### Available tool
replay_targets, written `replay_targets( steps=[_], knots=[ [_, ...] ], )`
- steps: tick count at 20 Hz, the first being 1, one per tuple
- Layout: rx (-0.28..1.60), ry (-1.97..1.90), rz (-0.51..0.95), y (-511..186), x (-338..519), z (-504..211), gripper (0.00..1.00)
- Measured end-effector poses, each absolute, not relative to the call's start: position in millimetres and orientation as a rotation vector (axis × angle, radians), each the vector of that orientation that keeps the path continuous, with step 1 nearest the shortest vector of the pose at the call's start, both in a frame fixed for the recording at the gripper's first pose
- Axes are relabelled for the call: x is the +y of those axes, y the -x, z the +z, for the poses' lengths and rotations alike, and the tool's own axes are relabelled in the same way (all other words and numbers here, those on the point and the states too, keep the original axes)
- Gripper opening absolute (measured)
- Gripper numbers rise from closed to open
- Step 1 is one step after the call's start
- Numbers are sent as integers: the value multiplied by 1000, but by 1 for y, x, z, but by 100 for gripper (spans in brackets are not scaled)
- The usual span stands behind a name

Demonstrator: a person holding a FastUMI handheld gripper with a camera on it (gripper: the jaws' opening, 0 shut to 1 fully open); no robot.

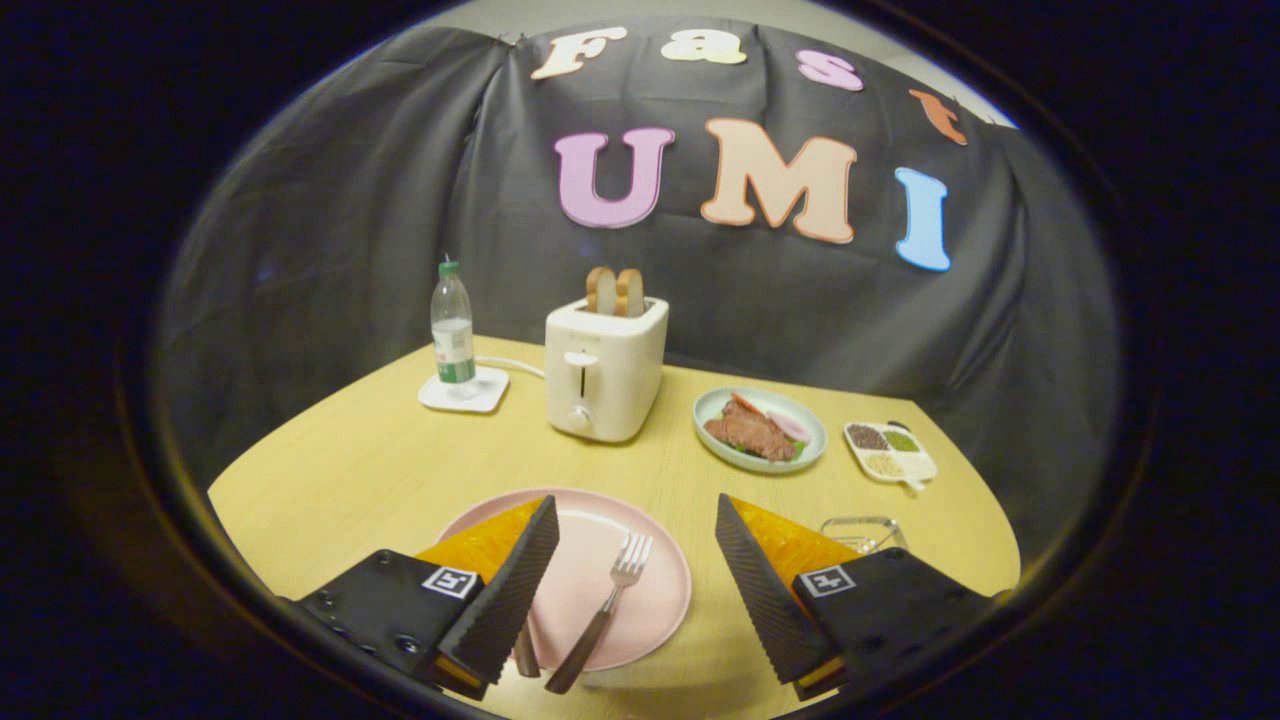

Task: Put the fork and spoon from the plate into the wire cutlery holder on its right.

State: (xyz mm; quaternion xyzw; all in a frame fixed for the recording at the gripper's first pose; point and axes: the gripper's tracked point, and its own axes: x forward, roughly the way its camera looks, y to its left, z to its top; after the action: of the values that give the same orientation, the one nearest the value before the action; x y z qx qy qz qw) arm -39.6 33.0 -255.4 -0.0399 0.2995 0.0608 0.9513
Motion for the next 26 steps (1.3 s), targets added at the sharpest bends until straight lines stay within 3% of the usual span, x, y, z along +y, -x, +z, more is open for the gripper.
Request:
replay_targets(
  steps=[7, 9, 13, 22, 26],
  knots=[
    [759, 50, 130, 63, 35, -308, 98],
    [791, 42, 123, 67, 36, -318, 90],
    [856, 67, 139, 74, 40, -340, 90],
    [922, 101, 125, 78, 39, -359, 33],
    [947, 101, 110, 75, 33, -365, 15]
  ],
)
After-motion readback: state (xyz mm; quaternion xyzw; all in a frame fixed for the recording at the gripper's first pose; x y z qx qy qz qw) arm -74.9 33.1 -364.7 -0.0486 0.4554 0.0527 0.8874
